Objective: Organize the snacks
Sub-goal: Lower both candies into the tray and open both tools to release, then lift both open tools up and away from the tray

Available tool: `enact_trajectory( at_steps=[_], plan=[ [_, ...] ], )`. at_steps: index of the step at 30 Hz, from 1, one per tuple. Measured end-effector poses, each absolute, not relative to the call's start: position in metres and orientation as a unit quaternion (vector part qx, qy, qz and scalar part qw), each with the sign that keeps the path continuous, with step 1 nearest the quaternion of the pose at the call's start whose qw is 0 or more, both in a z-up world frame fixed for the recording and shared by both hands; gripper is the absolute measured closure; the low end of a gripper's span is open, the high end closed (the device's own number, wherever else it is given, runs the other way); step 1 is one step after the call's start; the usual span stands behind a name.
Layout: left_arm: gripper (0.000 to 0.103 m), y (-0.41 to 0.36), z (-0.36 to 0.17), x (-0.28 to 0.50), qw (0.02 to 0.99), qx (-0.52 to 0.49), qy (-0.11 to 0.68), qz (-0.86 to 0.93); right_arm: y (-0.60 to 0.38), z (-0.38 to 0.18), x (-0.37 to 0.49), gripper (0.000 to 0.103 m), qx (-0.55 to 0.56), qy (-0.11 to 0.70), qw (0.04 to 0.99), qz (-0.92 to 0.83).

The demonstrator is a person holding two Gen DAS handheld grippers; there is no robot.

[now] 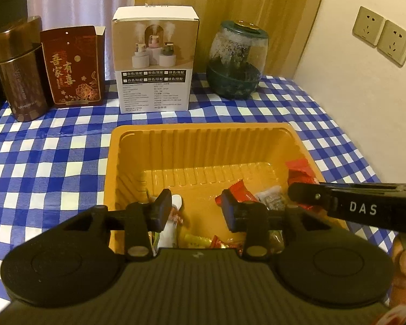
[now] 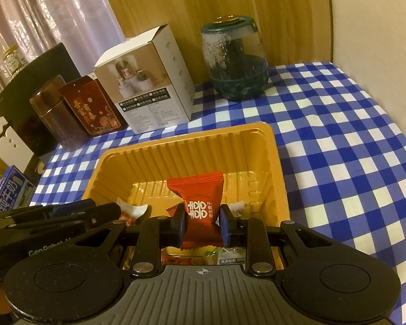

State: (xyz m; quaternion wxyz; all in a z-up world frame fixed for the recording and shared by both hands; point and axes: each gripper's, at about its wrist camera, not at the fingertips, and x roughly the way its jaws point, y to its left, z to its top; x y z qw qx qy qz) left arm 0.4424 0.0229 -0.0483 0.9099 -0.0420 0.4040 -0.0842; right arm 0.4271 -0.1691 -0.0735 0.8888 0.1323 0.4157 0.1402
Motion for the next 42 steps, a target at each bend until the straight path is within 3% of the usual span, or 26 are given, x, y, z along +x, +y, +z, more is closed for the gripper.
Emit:
enact_trajectory(
  at_steps=[35,37,38,42],
  plan=[
    [0.066,0.044,-0.051,0.443,0.909,-0.024,0.41,-0.077,-0.132,-0.071,0.45,0.076,0.143,0.422,0.88,0.166],
    [0.065,0.044,-0.051,0.443,0.908,-0.024,0.41,-0.077,-0.134,-0.072,0.451,0.059,0.153,0.419,0.879,0.171],
    [0.065,0.044,-0.051,0.443,0.908,-0.024,0.411,-0.076,-0.136,-0.072,0.45,0.038,0.16,0.415,0.88,0.169],
    [0.063,0.045,-0.052,0.443,0.908,-0.024,0.41,-0.076,-0.142,-0.07,0.45,0.034,0.171,0.407,0.883,0.16]
  ],
)
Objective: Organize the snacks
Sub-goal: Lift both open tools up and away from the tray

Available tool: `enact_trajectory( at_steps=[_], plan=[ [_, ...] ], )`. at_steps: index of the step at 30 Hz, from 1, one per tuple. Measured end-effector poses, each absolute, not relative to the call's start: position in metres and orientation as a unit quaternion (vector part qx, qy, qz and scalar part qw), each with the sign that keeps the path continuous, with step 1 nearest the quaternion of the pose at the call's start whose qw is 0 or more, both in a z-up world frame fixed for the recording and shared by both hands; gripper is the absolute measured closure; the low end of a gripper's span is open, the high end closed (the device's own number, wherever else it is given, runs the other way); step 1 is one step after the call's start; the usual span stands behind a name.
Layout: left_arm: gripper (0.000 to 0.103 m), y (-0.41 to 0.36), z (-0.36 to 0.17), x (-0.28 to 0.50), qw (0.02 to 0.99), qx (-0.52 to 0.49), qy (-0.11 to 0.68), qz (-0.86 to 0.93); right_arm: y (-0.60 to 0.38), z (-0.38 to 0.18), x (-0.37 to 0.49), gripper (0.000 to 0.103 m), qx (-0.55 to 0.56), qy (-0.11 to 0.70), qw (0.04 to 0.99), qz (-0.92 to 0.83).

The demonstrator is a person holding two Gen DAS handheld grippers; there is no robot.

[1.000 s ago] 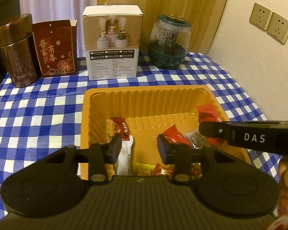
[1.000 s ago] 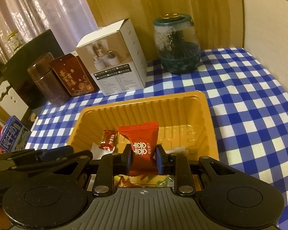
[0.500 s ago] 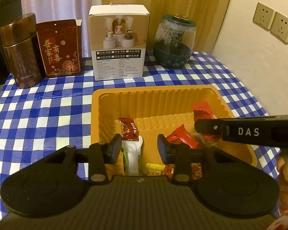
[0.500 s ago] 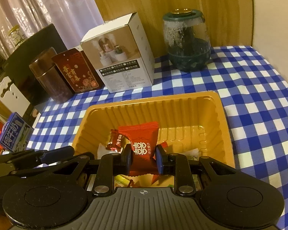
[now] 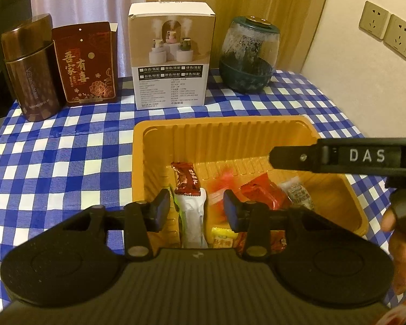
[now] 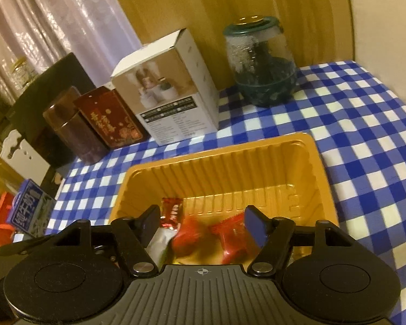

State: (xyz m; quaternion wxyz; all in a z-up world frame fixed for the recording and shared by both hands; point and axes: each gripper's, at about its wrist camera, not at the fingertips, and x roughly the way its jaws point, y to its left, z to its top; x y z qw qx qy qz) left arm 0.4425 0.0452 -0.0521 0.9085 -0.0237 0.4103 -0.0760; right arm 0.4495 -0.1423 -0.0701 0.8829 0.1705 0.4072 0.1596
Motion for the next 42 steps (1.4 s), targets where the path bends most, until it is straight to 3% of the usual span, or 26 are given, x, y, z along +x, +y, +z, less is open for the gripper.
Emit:
enact_trajectory(
  at_steps=[17,24,31,42],
  plan=[
    [0.052,0.037,-0.045,0.437,0.913,-0.01,0.401,-0.078,-0.157,-0.065,0.443,0.034,0.157,0.414,0.886,0.136],
    [0.019,0.035,-0.035,0.43,0.92,0.001,0.386,-0.066,-0.163,-0.06,0.436,0.034,0.147,0.418,0.887,0.131],
    [0.0,0.034,-0.025,0.42,0.925,0.007,0.374,-0.062,-0.167,-0.048,0.429,0.034,0.132,0.415,0.891,0.125],
    [0.0,0.032,-0.008,0.389,0.929,0.003,0.366,-0.058,-0.184,-0.036,0.395,0.023,0.137,0.417,0.892,0.113]
  ],
)
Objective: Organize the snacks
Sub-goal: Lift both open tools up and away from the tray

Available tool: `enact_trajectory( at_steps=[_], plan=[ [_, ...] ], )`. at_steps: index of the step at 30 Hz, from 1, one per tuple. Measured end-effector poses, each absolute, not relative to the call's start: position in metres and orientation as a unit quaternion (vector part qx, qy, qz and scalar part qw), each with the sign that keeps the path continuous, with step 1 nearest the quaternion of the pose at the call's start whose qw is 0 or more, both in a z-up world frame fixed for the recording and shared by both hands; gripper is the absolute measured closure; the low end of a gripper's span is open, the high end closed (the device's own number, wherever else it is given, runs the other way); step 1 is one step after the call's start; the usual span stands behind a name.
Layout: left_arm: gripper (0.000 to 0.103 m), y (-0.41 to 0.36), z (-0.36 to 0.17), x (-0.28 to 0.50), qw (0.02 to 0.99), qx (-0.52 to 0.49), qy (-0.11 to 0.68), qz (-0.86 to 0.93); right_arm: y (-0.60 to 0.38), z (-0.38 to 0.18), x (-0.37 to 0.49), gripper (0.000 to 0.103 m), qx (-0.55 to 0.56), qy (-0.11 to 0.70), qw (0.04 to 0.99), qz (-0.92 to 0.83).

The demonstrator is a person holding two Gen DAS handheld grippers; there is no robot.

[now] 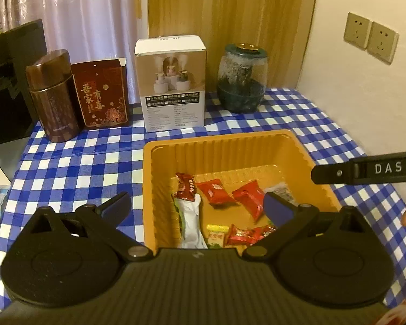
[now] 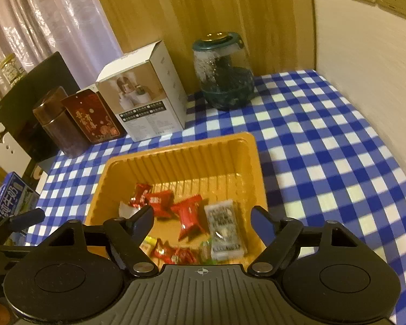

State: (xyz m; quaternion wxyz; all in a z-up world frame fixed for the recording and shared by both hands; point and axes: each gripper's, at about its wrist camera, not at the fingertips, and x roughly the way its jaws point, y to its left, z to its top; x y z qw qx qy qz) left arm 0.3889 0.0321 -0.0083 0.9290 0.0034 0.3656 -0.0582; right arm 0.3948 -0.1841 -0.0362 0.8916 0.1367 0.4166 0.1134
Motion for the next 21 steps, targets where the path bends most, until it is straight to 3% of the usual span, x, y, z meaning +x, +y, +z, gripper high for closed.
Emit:
enact_trajectory(
  at_steps=[9,21],
  plan=[
    [0.0,0.026,0.008,0.354,0.929,0.005,0.368,-0.05,-0.195,-0.02,0.358,0.007,0.141,0.409,0.894,0.116],
    [0.0,0.016,0.04,0.291,0.933,-0.007,0.359,-0.037,-0.203,0.013,0.296,0.004,0.135,0.384,0.905,0.12]
  ],
)
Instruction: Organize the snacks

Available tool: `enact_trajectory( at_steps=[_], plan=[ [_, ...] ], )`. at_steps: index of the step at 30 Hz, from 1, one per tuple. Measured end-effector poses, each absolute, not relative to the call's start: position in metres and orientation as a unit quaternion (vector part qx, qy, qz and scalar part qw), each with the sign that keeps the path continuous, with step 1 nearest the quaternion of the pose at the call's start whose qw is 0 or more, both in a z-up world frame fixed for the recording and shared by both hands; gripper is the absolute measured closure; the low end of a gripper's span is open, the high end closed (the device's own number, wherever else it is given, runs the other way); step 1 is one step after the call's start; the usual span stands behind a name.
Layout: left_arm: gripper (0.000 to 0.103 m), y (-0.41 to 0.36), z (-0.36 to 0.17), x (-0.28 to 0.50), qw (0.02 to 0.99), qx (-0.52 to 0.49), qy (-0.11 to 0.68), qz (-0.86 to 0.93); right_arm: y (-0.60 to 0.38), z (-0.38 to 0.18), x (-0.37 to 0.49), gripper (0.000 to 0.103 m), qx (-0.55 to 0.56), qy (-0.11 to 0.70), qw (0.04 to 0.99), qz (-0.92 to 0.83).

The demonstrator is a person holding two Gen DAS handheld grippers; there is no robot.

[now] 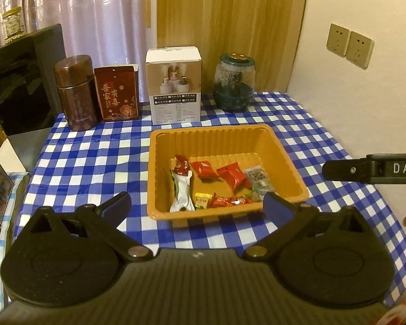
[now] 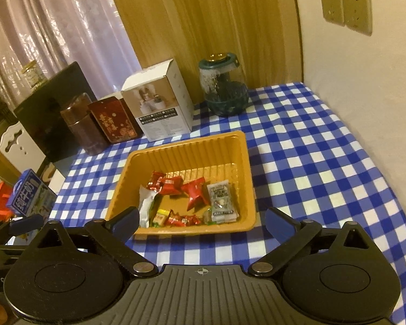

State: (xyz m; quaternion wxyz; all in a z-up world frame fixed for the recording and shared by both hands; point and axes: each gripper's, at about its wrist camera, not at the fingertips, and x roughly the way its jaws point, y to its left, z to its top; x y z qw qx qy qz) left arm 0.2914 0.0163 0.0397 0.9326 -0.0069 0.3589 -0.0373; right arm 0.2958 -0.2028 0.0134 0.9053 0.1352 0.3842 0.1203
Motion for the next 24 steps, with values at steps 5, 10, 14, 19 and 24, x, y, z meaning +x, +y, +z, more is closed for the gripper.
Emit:
enact_trajectory(
  at_steps=[5,10,14,19,24],
  plan=[
    [0.0,0.017,0.051,0.265,0.934,-0.022,0.355,-0.03,-0.206,0.025,0.266,0.004,0.131,0.376,0.91,0.118],
    [0.0,0.014,0.057,0.24,0.934,-0.027,0.357,-0.017,-0.209,0.033,0.237,0.004,0.129,0.37,0.913,0.116],
    [0.0,0.011,0.06,0.218,0.934,-0.032,0.356,-0.009,-0.21,0.037,0.215,0.004,0.125,0.367,0.914,0.117],
    [0.0,0.009,0.061,0.192,0.935,-0.033,0.354,0.001,-0.211,0.039,0.185,0.004,0.129,0.363,0.914,0.125],
    [0.0,0.007,0.061,0.169,0.934,-0.028,0.355,0.012,-0.209,0.039,0.161,0.004,0.128,0.359,0.916,0.125]
  ],
)
